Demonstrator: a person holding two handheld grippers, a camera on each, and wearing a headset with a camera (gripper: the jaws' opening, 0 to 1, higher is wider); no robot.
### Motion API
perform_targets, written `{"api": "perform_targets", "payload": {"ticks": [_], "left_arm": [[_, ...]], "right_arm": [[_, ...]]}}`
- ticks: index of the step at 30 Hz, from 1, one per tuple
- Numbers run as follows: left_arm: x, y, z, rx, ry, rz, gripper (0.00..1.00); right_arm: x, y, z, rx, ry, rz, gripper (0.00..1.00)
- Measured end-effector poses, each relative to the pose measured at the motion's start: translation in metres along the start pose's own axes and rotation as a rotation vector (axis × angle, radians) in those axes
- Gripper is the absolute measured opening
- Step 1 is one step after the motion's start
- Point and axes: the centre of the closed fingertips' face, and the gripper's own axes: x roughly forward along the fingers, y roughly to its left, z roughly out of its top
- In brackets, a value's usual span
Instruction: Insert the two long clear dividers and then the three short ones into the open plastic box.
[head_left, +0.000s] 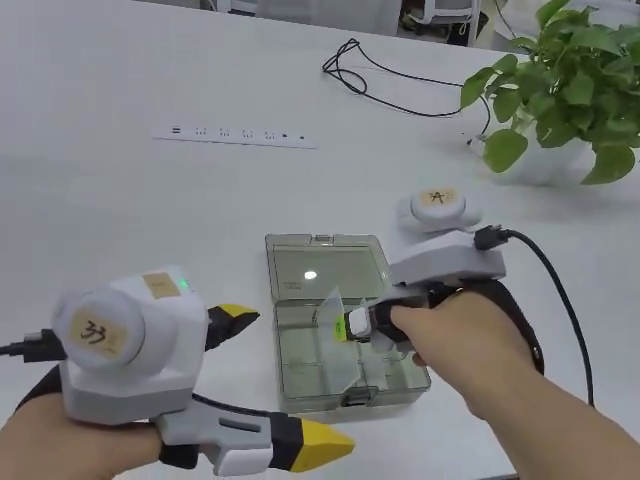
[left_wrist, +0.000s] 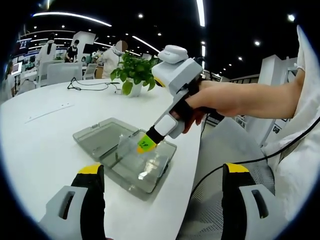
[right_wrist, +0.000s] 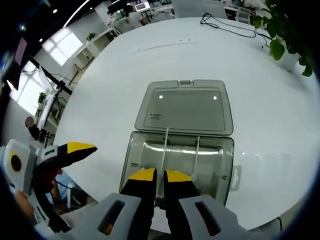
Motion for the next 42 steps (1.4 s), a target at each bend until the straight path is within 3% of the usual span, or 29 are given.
{"api": "perform_targets", "payload": {"ticks": [23,28,42], "left_arm": [[-0.001,0.003,-0.002,-0.004,0.004,0.003,1.00],[-0.001,0.003,-0.001,-0.003,0.003,0.006,1.00],[-0.001,0.006,-0.002,-0.005,0.007,0.014,1.00]], "right_arm": [[0.008,0.008,-0.001,-0.269,0.042,-0.098,0.07],[0.011,0.007,-0.002,-0.278,0.050,-0.088,0.07],[0.024,0.006,-0.007,-0.227,0.074,0.002,0.09]]}}
